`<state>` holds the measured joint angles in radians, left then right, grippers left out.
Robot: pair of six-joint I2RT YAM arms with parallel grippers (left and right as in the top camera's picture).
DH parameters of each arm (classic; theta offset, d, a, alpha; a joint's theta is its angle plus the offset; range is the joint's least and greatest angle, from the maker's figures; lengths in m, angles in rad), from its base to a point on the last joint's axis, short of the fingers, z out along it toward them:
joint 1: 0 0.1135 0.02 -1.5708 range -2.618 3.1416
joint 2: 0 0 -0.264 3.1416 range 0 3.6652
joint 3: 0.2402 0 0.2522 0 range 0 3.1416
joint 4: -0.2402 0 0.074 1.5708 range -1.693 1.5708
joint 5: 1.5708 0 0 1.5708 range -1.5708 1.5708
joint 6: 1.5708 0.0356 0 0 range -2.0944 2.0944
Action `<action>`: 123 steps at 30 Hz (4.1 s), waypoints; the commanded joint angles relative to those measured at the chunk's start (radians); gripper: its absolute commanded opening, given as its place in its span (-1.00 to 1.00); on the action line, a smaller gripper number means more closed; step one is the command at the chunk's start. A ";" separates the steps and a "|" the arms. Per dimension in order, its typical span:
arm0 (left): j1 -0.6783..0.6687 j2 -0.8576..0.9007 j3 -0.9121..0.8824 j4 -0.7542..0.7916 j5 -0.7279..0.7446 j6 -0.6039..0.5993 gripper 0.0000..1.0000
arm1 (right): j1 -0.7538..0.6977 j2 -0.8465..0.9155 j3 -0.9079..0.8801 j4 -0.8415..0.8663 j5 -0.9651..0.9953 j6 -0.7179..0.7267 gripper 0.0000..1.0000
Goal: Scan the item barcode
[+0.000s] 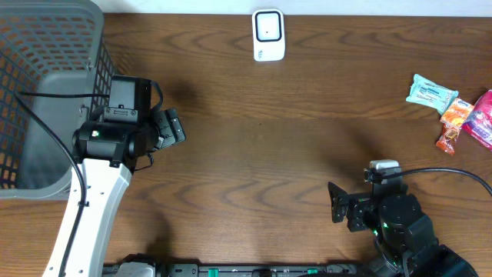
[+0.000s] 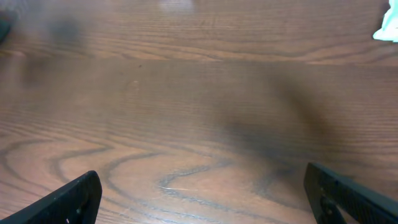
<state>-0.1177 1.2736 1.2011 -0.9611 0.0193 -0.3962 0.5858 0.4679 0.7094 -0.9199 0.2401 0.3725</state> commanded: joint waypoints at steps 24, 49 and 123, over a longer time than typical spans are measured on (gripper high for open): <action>0.005 -0.005 -0.002 0.001 -0.013 -0.002 0.77 | -0.277 -0.038 -0.087 0.108 -0.169 -0.195 0.98; 0.005 -0.005 -0.002 0.001 -0.012 -0.002 0.78 | -0.399 -0.462 -0.372 0.258 -0.261 -0.241 0.99; 0.005 -0.005 -0.002 0.001 -0.012 -0.002 0.78 | -0.455 -0.463 -0.704 0.845 -0.246 -0.319 0.98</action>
<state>-0.1177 1.2736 1.2011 -0.9611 0.0193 -0.3962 0.1295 0.0113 0.0086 -0.0734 -0.0036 0.0589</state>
